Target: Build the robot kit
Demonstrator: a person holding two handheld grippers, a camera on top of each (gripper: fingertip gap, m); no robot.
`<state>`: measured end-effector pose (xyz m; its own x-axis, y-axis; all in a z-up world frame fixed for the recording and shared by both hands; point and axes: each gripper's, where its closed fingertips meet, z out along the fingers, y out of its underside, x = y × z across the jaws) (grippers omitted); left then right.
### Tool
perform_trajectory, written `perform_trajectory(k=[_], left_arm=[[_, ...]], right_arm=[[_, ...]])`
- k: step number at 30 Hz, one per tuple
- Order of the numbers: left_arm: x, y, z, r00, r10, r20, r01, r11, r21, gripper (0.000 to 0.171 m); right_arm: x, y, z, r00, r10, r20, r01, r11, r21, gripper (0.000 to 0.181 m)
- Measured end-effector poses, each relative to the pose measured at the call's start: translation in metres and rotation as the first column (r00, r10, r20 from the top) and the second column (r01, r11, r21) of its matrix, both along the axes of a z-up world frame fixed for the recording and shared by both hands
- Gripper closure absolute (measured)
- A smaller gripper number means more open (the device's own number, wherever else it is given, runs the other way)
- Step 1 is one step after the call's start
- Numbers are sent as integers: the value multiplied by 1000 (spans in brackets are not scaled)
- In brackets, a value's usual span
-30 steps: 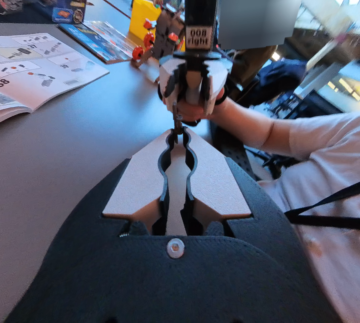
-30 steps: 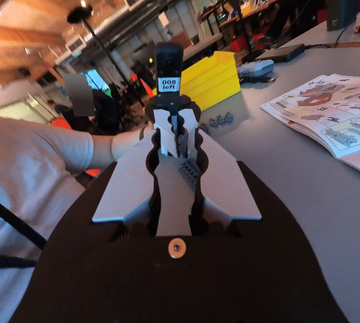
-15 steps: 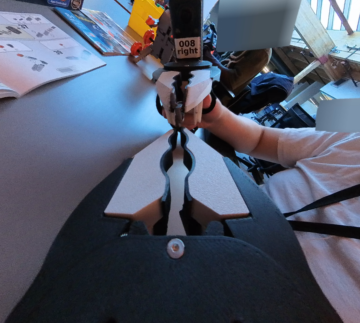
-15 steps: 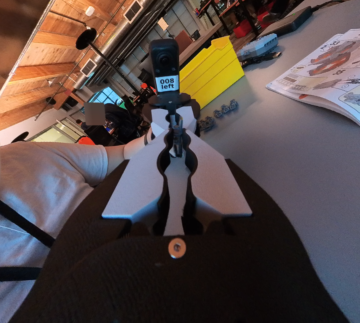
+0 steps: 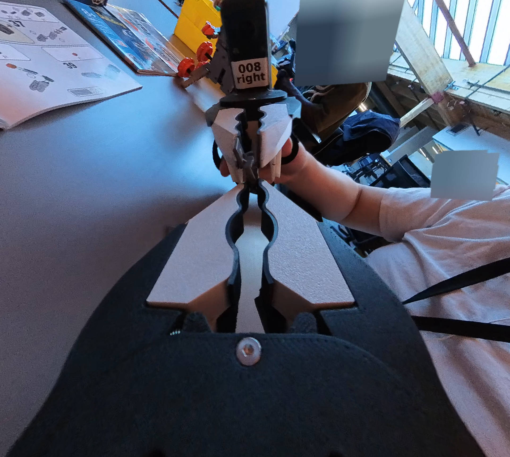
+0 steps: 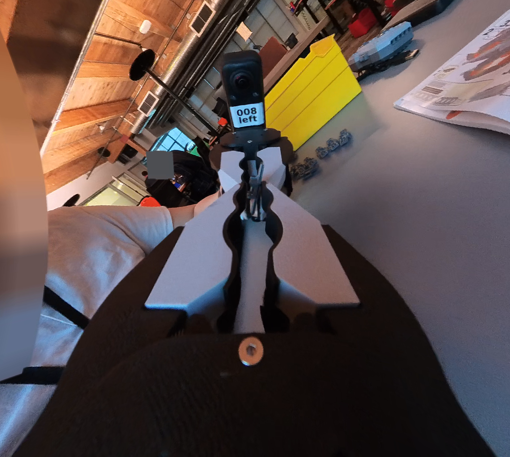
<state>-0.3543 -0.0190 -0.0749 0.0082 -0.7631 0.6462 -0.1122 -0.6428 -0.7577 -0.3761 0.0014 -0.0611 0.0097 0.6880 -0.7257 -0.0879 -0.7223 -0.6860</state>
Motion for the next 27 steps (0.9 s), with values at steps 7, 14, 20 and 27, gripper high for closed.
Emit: perform_trajectory(k=[7, 14, 20, 27], left_arm=[[-3, 3, -31, 963, 66, -262, 0, 970, 244, 139], [-4, 4, -69, 854, 162, -494, 71, 905, 420, 122], [-2, 6, -87, 787, 234, -571, 131, 841, 525, 121], [1, 8, -89, 777, 273, -568, 126, 815, 565, 135]], right_arm=[[13, -3, -26, 982, 67, 179, -55, 996, -67, 176], [35, 1, -73, 886, 56, 461, 12, 990, -144, 176], [33, 0, -86, 836, 61, 545, 21, 989, -143, 176], [44, -2, -99, 793, 84, 603, 27, 985, -172, 176]])
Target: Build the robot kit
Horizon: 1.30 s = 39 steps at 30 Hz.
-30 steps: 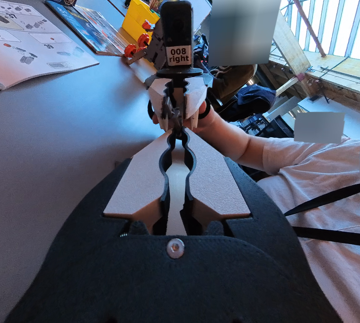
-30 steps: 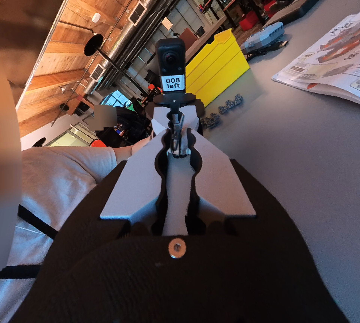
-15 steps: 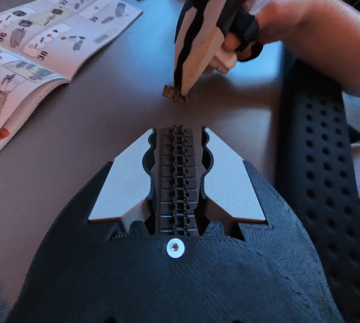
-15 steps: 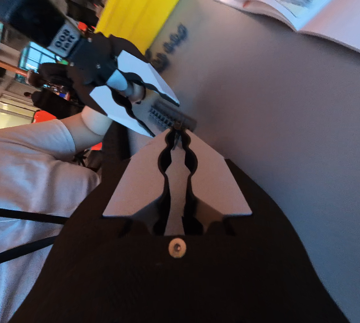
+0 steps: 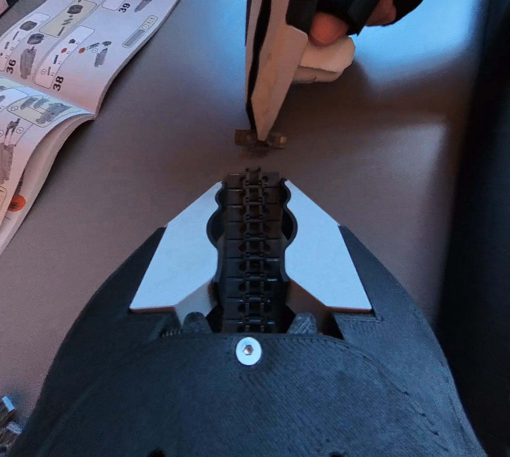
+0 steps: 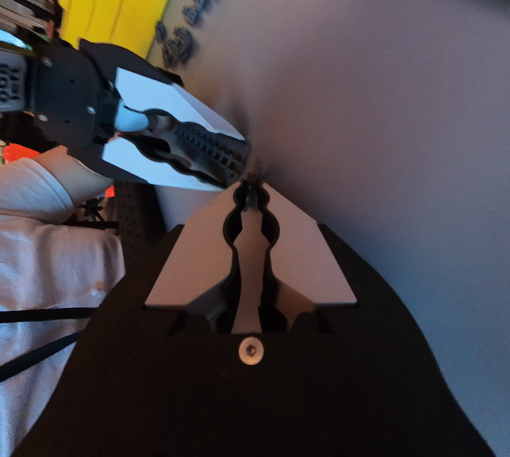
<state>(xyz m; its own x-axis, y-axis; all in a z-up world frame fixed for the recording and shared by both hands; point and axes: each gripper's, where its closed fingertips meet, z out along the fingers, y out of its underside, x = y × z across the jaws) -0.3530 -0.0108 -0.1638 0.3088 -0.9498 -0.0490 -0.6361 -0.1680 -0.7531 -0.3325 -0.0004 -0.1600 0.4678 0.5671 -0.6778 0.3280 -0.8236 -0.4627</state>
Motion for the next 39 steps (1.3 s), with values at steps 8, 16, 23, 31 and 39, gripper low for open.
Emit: perform_trajectory(k=[8, 16, 23, 31, 39], left_arm=[[-1, 6, 12, 1000, -10, 24, 7, 990, 144, 135], [1, 6, 36, 993, -10, 114, -13, 979, 206, 135], [4, -10, 30, 971, -71, 228, 104, 985, -134, 119], [-8, -20, 49, 879, -42, 475, 339, 755, -561, 135], [-4, -26, 25, 937, -125, 327, 294, 787, -542, 165]], right_arm=[[4, 6, 10, 1000, 2, -13, -1, 996, 85, 145], [-25, -3, 32, 965, 13, -260, -17, 1000, -12, 154], [-22, -22, 10, 971, 230, -57, -222, 967, 128, 179], [-29, -30, 20, 952, 306, -1, -295, 919, 263, 179], [-32, -29, 18, 950, 312, -12, -299, 922, 248, 178]])
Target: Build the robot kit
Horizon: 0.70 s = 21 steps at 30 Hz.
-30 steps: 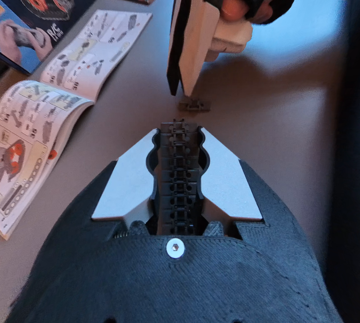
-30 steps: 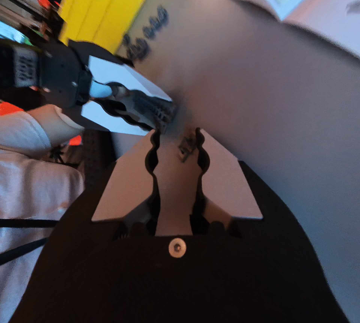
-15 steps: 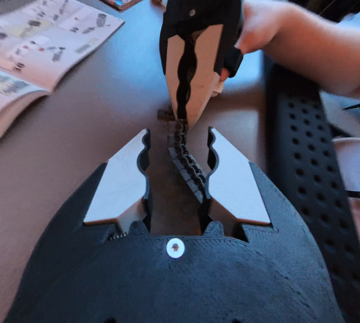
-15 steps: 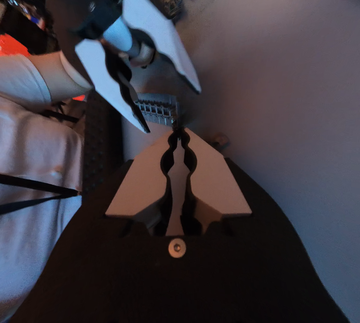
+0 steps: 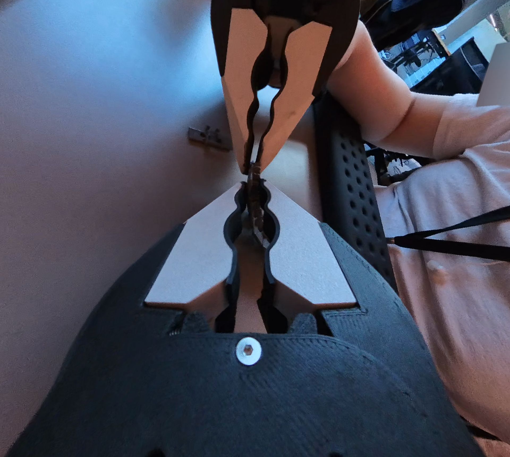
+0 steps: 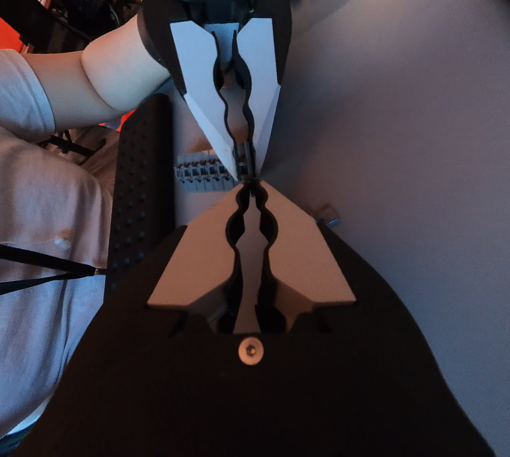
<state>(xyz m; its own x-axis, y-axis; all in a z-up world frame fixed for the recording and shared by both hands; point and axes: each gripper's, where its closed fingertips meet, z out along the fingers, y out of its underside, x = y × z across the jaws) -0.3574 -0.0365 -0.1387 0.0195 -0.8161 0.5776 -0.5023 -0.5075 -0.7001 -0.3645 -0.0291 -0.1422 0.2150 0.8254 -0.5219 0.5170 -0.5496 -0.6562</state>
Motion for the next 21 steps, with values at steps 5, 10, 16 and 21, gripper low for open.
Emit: perform_trajectory(k=[5, 10, 16, 21], left_arm=[[-4, 9, 15, 993, 62, 100, -61, 998, -14, 166], [-4, 9, 21, 988, 73, 139, -67, 997, -46, 165], [-2, 4, 12, 995, 51, 85, -48, 998, -39, 166], [-2, 5, 10, 996, 64, 69, -64, 998, -2, 166]], right_arm=[[4, 11, 9, 994, -66, -87, 63, 997, -34, 165], [1, 6, 17, 990, -19, -138, 13, 999, -44, 181], [5, 3, 12, 996, 10, -83, -10, 1000, -3, 181], [48, 38, 16, 969, -243, 34, 237, 963, 125, 169]])
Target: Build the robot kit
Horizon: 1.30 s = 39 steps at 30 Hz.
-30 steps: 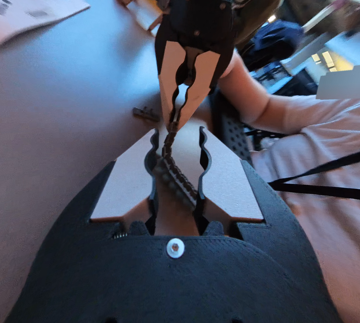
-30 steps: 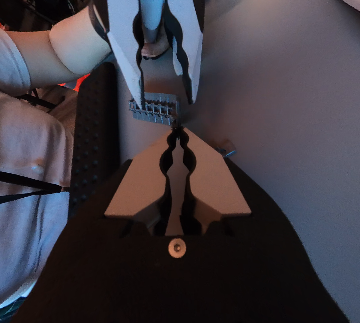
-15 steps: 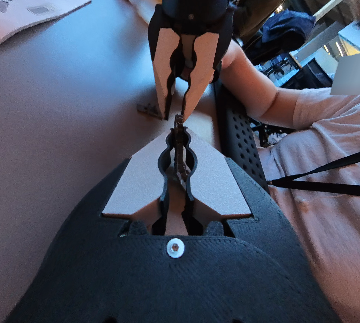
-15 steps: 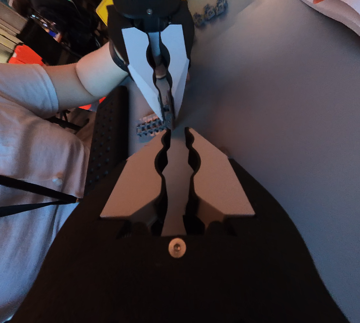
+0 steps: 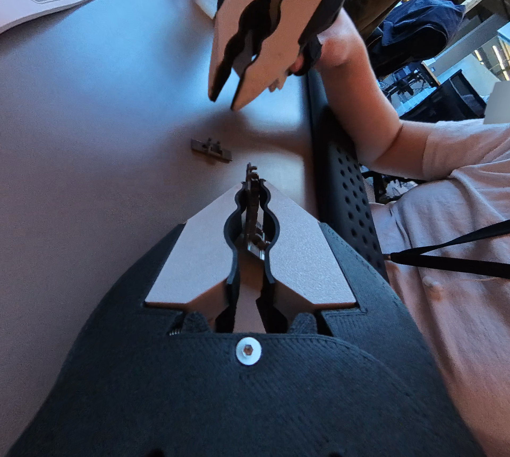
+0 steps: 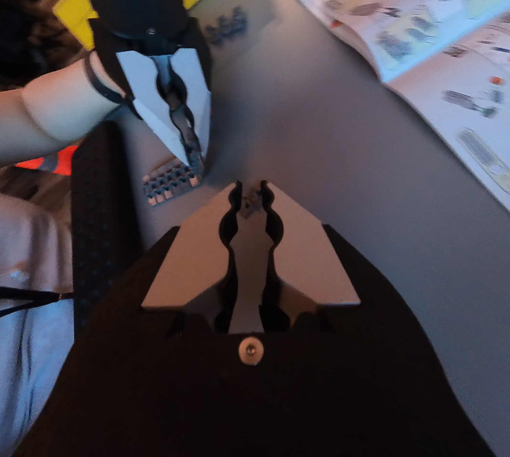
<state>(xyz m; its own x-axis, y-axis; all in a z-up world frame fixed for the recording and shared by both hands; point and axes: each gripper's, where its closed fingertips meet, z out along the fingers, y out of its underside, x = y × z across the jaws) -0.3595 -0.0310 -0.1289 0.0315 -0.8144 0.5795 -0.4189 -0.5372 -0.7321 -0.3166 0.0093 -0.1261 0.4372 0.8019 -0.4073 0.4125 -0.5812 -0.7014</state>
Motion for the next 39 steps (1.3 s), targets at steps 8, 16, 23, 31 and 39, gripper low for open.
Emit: perform_trajectory(k=[8, 16, 23, 31, 39], left_arm=[[1, -1, -1, 1000, -2, -13, 3, 997, 81, 166], [2, -11, 6, 998, -55, 19, 51, 986, 157, 166], [3, -4, 8, 999, -16, 39, 10, 992, 128, 165], [3, -1, 9, 999, 9, 40, -15, 989, 148, 166], [2, 4, 5, 999, 37, 15, -39, 988, 147, 166]], right_arm=[[-37, -33, 7, 986, 164, -45, -156, 979, 131, 151], [-50, -44, 0, 959, 275, -67, -266, 957, 117, 178], [-44, -35, 9, 966, 219, -140, -207, 974, 95, 180], [-37, -29, 15, 976, 189, -112, -171, 974, 150, 177], [6, -4, -22, 987, -83, 141, 77, 996, 47, 155]])
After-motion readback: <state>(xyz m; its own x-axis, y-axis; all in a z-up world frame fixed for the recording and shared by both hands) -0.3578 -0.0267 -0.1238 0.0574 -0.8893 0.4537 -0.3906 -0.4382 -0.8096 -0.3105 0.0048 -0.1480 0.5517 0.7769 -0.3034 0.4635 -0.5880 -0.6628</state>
